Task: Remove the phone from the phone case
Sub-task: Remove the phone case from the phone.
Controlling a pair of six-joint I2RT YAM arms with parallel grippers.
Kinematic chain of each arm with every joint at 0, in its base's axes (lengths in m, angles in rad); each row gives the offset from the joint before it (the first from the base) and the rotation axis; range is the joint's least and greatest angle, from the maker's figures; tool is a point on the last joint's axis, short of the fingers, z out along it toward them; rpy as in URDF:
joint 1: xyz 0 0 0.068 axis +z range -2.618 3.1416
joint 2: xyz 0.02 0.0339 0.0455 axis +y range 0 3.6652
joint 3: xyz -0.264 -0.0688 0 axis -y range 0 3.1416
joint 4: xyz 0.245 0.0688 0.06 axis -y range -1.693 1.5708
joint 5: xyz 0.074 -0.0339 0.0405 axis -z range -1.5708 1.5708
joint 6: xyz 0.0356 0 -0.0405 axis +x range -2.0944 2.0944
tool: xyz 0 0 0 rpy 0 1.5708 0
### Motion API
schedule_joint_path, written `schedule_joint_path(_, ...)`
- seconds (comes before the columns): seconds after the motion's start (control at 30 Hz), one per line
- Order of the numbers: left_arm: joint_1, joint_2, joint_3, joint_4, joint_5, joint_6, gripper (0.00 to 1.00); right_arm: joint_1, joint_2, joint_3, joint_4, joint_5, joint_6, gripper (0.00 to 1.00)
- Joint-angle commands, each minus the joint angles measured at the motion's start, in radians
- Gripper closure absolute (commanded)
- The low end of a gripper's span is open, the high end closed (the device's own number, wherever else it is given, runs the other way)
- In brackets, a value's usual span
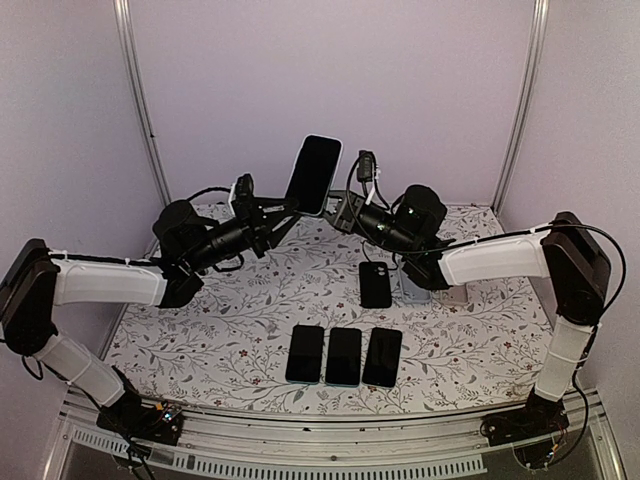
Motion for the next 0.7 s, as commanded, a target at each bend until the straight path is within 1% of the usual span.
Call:
schedule_joint_path(0.0,0.026,0.009,0.009,0.070,-0.037,0.013,0.72,0.034,-0.044,-0.005,-0.018,-0.053,-0.038,1.00)
schedule_joint_path(0.33,0.028,0.013,0.005,0.071,-0.029,0.010,0.86,0.039,-0.054,-0.018,-0.035,-0.042,-0.051,1.00)
schedule_joint_path(0.5,0.028,0.011,0.002,0.063,-0.028,0.014,0.91,0.038,-0.063,-0.025,-0.042,-0.028,-0.054,1.00)
schedule_joint_path(0.67,0.028,0.003,0.000,0.038,-0.021,0.027,0.93,0.038,-0.077,-0.036,-0.069,0.010,-0.059,1.00)
